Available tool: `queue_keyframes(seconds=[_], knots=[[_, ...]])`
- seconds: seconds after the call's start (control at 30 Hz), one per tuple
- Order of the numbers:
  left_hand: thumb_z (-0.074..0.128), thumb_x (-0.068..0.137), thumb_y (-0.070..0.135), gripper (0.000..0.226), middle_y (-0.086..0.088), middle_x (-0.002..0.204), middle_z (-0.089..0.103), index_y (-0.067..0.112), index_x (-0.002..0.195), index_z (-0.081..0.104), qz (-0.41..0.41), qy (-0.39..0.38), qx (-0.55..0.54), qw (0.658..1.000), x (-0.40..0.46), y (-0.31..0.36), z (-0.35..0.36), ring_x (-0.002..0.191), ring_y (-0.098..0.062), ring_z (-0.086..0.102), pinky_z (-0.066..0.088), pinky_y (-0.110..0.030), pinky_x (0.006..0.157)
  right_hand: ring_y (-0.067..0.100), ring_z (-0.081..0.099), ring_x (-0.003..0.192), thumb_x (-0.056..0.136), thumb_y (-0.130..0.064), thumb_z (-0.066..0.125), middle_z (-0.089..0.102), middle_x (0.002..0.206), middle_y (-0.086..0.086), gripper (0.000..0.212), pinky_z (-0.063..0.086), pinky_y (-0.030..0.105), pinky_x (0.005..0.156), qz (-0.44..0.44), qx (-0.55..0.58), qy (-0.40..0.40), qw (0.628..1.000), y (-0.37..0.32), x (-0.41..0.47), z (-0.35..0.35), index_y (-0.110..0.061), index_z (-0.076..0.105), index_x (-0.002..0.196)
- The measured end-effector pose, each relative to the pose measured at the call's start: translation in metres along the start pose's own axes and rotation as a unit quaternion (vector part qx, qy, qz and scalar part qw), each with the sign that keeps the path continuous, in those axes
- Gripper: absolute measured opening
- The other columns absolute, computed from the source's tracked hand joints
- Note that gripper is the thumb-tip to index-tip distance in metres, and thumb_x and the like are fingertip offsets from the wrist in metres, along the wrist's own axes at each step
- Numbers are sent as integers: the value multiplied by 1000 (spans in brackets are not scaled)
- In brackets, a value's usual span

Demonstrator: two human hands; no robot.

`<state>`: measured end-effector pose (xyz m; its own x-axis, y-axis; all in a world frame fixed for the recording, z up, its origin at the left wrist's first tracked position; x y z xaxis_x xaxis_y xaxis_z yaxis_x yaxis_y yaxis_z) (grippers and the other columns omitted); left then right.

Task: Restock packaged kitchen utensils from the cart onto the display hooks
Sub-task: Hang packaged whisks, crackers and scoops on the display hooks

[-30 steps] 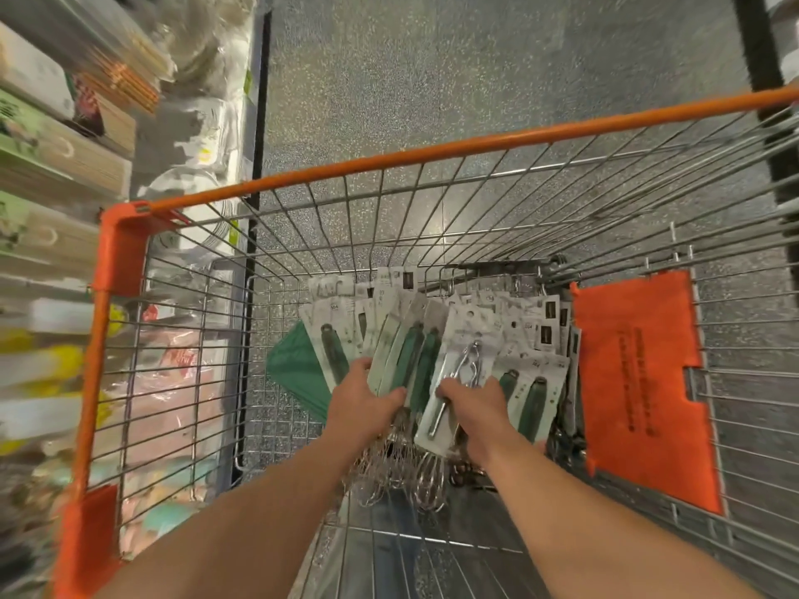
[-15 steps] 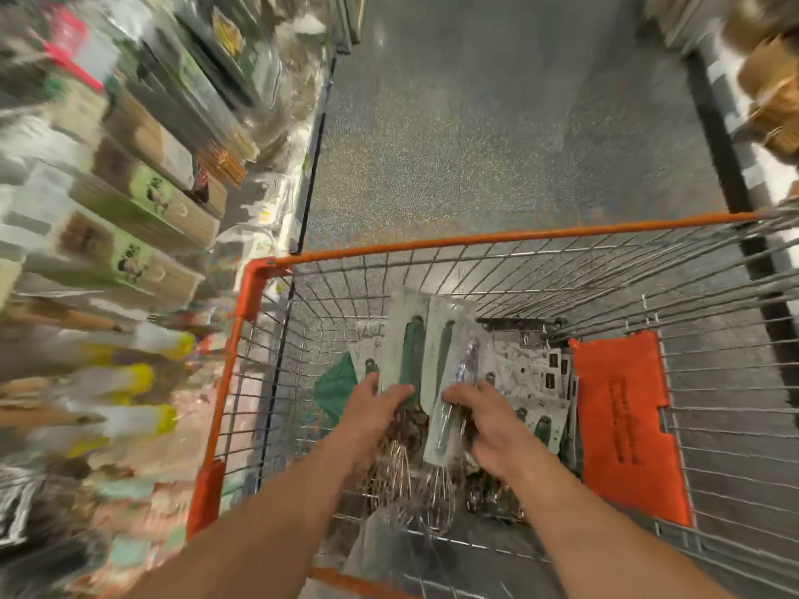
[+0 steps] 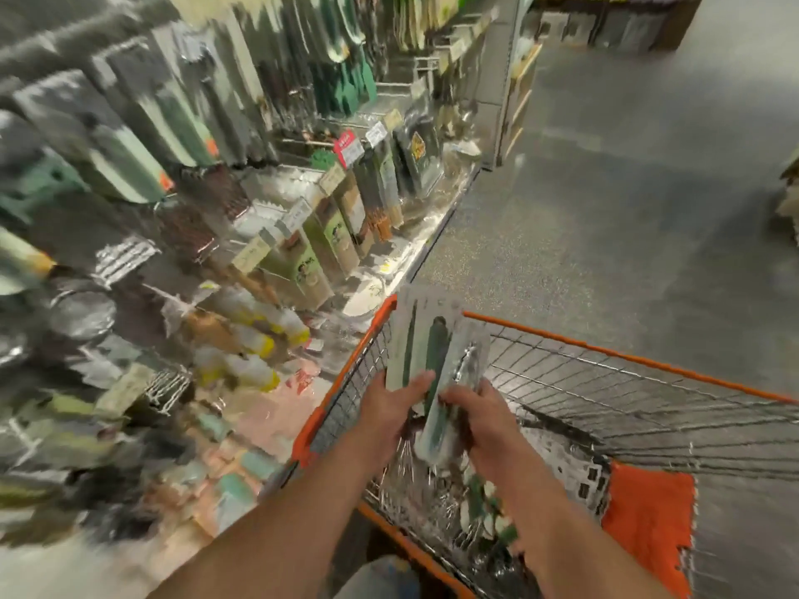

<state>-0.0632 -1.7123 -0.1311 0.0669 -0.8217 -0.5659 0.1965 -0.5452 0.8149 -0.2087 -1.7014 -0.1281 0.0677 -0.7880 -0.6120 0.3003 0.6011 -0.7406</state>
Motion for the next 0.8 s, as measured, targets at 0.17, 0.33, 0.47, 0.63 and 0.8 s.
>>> queue_keyframes(seconds=[0.17, 0.33, 0.47, 0.63, 0.8], knots=[[94, 57, 43, 73, -12, 108, 78, 17, 122, 70, 50, 113, -71, 990, -50, 30, -62, 102, -37, 75, 59, -60, 91, 43, 74, 93, 90, -1, 67, 75, 104, 26, 31, 63, 52, 79, -25, -92, -124, 988, -16, -5, 74, 0, 61, 121], [89, 80, 24, 49, -12, 110, 77, 16, 121, 63, 68, 243, -167, 953, -119, 26, -145, 71, -27, 73, 56, -35, 57, 42, 74, 85, 89, 6, 63, 75, 97, 26, 20, 62, 53, 78, -43, -183, -261, 947, -9, -44, 163, 2, 71, 107], [84, 84, 19, 45, -8, 101, 80, 11, 124, 66, 99, 314, -249, 911, -182, 14, -197, 68, -18, 75, 53, -24, 51, 25, 74, 68, 87, 7, 67, 76, 83, 18, 15, 60, 34, 56, -70, -252, -310, 914, 5, -81, 224, 0, 71, 99], [91, 67, 33, 79, -9, 116, 77, 12, 134, 55, 152, 392, -324, 848, -260, 2, -255, 97, -27, 76, 57, -29, 58, 32, 76, 94, 78, -7, 87, 77, 98, 13, 36, 61, 52, 87, -61, -280, -378, 880, 42, -117, 299, -8, 67, 107], [82, 87, 22, 43, -6, 108, 79, 17, 124, 62, 191, 433, -339, 813, -324, -8, -304, 98, -28, 77, 56, -29, 58, 28, 56, 135, 45, -67, 98, 51, 155, 4, 125, 46, 58, 110, -70, -329, -455, 824, 105, -107, 366, -28, 43, 151]])
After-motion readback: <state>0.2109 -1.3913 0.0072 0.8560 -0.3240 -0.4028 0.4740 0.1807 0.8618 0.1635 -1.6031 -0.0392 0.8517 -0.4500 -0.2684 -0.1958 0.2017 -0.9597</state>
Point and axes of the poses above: each hand's wrist, its own x-axis towards the middle knuckle, its own z-axis out of the palm, y = z × x, the point moved 9 cm from there along x, towards the middle knuckle
